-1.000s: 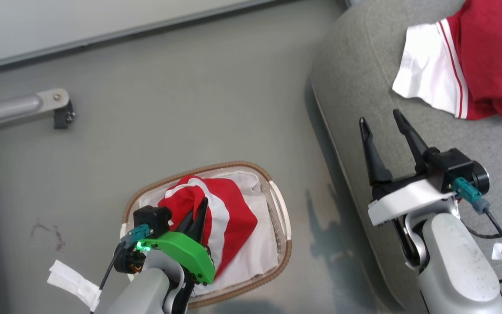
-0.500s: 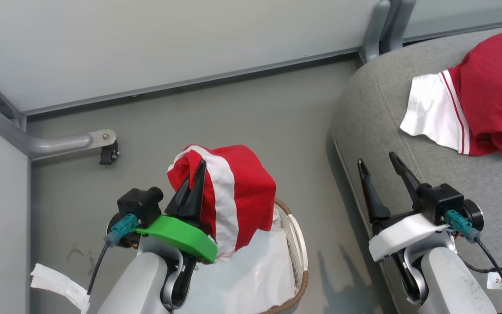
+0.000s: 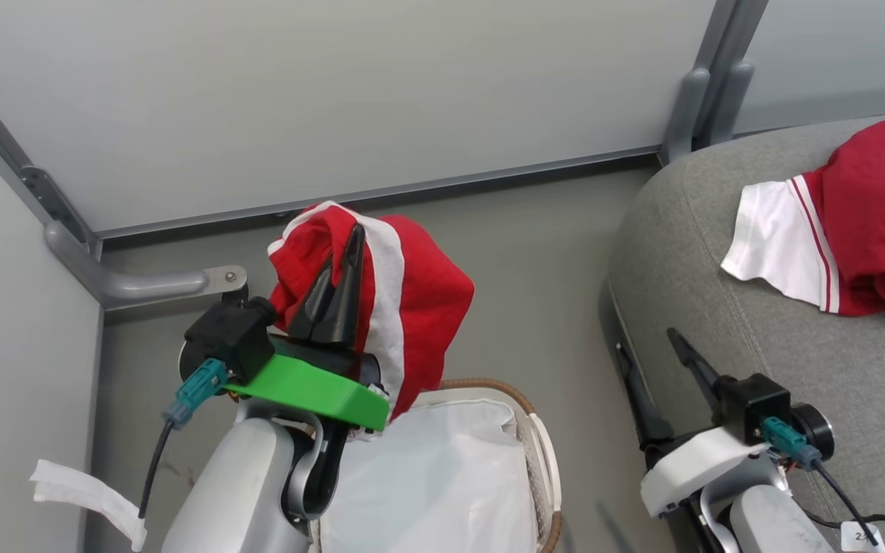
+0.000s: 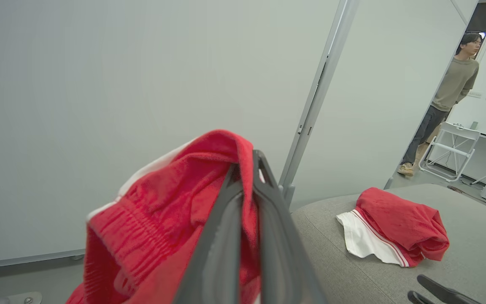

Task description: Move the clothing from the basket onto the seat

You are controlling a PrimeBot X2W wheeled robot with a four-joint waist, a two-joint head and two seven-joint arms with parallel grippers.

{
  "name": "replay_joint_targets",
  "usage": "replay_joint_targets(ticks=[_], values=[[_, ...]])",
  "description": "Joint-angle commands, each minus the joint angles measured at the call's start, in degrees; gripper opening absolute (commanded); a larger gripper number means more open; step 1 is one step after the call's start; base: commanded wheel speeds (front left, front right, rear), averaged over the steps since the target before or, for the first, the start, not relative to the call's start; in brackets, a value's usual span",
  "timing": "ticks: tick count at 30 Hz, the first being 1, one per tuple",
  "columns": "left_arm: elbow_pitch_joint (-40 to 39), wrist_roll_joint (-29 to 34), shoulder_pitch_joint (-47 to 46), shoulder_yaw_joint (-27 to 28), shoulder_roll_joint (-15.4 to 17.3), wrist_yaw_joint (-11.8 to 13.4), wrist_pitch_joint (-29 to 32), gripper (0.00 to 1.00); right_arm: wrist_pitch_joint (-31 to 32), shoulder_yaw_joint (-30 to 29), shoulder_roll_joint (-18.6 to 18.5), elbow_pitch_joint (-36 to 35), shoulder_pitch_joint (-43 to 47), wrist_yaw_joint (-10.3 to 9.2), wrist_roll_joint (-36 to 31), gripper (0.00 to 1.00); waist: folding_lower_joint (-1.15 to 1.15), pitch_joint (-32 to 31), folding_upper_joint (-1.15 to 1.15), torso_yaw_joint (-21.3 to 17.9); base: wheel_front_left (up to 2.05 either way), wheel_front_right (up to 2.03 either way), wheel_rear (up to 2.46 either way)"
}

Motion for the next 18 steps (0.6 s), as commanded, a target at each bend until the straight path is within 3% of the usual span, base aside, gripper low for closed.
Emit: replay_joint_targets(ticks=[1, 18], values=[[-0.25, 0.39, -0.19, -0.08, 0.05, -0.13, -0.02, 0.00, -0.01, 0.70, -0.23, 0.20, 0.85, -0.08, -0.23, 1.00, 0.00, -0.60, 0.00, 0.56, 0.00, 0.00, 0.00], [-0.47, -0.04, -1.88, -3.84, -0.37, -0.14, -0.03, 0.00, -0.01, 21.22, -0.23, 1.86, -7.67, -0.08, 6.13, 1.00, 0.00, 0.42, 0.00, 3.59, 0.00, 0.00, 0.00]])
